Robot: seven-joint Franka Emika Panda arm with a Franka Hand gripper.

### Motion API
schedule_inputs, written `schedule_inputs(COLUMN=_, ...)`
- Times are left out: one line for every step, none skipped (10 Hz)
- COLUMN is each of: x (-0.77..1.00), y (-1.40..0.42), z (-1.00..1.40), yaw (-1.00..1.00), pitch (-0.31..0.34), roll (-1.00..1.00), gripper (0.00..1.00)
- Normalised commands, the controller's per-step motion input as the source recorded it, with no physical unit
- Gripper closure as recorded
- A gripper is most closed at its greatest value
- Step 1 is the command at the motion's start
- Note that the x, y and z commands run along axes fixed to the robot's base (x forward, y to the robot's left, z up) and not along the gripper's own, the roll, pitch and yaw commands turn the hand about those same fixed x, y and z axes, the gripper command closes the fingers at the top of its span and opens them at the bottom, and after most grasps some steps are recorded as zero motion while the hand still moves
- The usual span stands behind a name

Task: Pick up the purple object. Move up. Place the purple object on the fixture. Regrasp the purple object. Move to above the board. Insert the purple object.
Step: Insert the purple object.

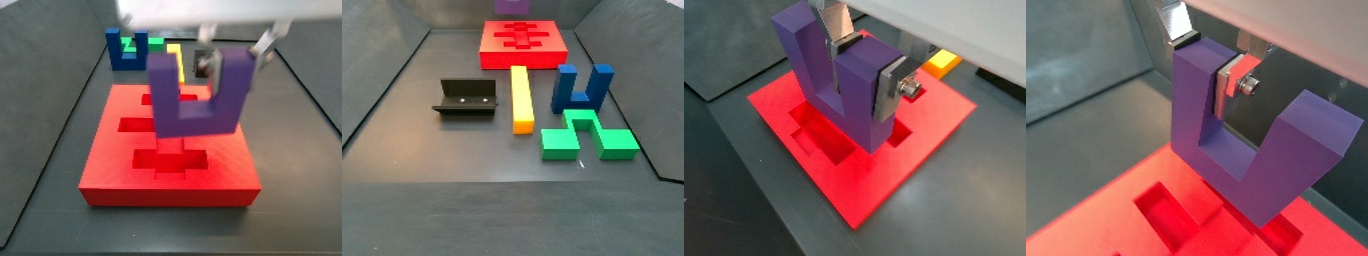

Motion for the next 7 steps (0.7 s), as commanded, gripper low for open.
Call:
schedule_inputs(x=-0.22, y=-0.21, z=-0.41, yaw=0.00, pitch=-0.050, roll=0.08, gripper=1.00)
schedule_inputs(x=-0.22, y=-0.11, z=-0.30, yaw=0.00, pitch=-0.081, roll=0.00, gripper=1.00)
schedule_inputs(x=-0.18, y=-0.07, z=-0.22, yaw=-0.02, pitch=-0.010, roll=-0.07, gripper=1.00)
schedule_inputs(x=-0.13, y=-0.08, z=-0.20, yaw=-0.03, pitch=-0.024, roll=-0.06, gripper=1.00)
schedule_inputs(x=-0.13, y=-0.03, z=-0.13, yaw=-0.03, pitch=-0.047, roll=-0.14, gripper=1.00)
schedule_inputs(x=-0.13, y=-0.04, z=-0.11, yaw=-0.02, pitch=-0.049, roll=-0.15, gripper=1.00)
schedule_inputs(x=-0.07, y=-0.07, z=-0.10, yaw=-0.01, pitch=-0.049, roll=-0.13, gripper=1.00)
